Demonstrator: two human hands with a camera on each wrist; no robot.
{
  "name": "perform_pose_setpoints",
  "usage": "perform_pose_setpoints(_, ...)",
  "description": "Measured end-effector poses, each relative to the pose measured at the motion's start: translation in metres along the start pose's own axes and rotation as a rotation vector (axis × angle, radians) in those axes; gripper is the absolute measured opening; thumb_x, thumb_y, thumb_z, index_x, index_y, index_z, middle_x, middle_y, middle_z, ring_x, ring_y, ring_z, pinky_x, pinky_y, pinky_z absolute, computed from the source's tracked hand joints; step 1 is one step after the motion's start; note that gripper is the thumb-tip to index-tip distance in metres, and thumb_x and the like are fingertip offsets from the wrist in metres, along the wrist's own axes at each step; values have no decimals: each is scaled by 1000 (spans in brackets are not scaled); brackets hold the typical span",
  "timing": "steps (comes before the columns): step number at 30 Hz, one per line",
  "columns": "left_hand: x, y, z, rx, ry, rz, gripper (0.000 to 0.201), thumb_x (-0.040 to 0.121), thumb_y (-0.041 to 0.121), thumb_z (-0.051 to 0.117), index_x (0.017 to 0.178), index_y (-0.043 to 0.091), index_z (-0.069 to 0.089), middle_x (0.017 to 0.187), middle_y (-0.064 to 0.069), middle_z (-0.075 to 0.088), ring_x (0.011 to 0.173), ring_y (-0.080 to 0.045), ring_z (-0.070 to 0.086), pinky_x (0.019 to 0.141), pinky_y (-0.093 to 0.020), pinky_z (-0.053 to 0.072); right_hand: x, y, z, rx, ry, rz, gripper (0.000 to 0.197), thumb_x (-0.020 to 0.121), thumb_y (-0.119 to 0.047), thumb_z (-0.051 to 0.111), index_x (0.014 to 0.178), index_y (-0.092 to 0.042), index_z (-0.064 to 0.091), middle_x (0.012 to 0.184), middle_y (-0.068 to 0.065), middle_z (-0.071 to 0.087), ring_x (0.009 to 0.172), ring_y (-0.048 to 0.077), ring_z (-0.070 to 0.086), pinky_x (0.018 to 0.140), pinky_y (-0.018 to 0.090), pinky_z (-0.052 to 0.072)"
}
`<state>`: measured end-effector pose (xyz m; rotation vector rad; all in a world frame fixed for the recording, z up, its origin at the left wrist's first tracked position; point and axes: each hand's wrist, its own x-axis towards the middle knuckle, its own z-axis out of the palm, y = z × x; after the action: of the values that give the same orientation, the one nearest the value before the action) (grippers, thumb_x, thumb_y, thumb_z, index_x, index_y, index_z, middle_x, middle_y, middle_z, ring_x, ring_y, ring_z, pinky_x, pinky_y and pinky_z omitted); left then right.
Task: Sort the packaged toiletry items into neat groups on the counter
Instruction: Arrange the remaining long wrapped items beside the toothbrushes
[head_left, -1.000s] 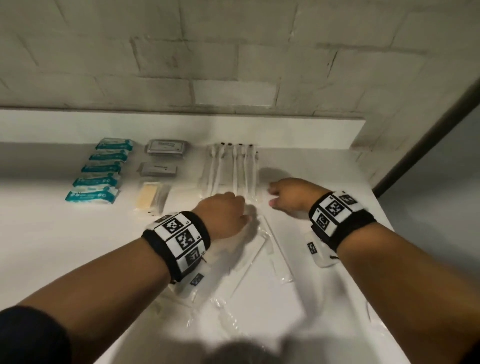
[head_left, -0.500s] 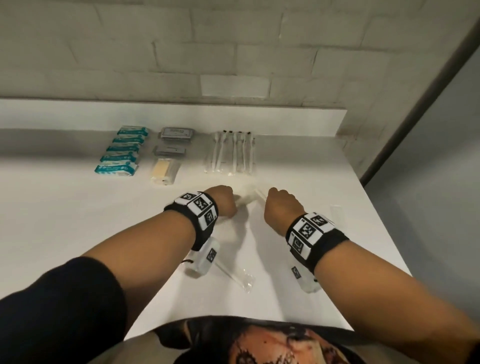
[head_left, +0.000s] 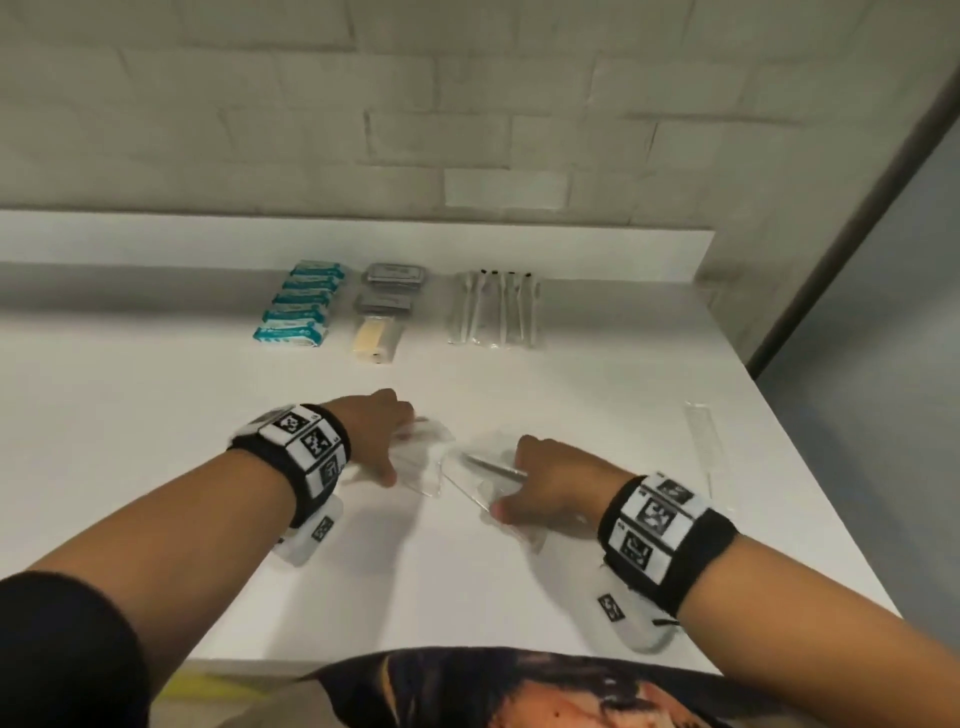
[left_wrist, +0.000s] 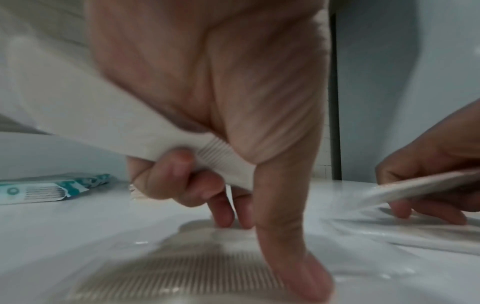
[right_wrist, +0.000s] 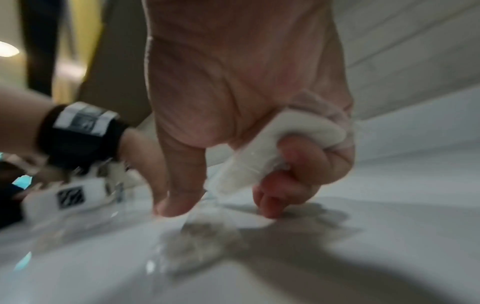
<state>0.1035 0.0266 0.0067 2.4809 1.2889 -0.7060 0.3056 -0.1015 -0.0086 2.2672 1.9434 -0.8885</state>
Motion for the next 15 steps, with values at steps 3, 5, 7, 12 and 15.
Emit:
perform_pose_setpoints(3, 1, 1, 6, -6, 65, 16, 45, 77, 38, 70, 111, 16, 51, 115, -4, 57, 94, -22, 54, 75, -27, 38, -1, -22, 11, -65, 20, 51, 51, 73, -37, 74, 111, -14, 48, 101, 2, 61, 90, 22, 63, 71, 32, 50)
perform_pose_setpoints(5, 2, 1, 11, -18, 52, -4, 46, 82, 40, 65, 115, 12, 51, 116, -5, 59, 103, -24, 57, 76, -27, 38, 8, -31, 11, -41, -42, 122, 38, 75, -25, 72, 107, -9, 57, 95, 4, 67, 84, 22, 66, 68, 32, 53)
perform_pose_setpoints(7, 1, -2, 15, -57, 29, -19, 46, 83, 43, 62, 114, 10, 54, 113, -7, 61, 100, -24, 58, 76, -27, 40, 12, -38, 12, -52, -114, 151, 28, 77, -15, 65, 103, -5, 65, 89, 7, 67, 73, 22, 64, 60, 29, 52)
perform_pose_setpoints(12, -3, -12, 29, -188, 30, 17, 31, 88, 41, 55, 104, 15, 54, 110, -6, 60, 93, -21, 54, 75, -27, 36, 16, 1, -1, 63, 178, 236, 22, 87, -6, 41, 109, -8, 46, 106, 15, 60, 84, 29, 57, 69, 32, 44)
perform_pose_setpoints(15, -6, -14, 32, -238, 17, 45, 19, 89, 35, 52, 97, 18, 47, 106, -5, 58, 89, -19, 50, 75, -28, 36, 11, 56, -25, 122, 416, 502, 31, 91, -6, 39, 122, -3, 39, 123, 23, 51, 106, 39, 58, 87, 43, 47)
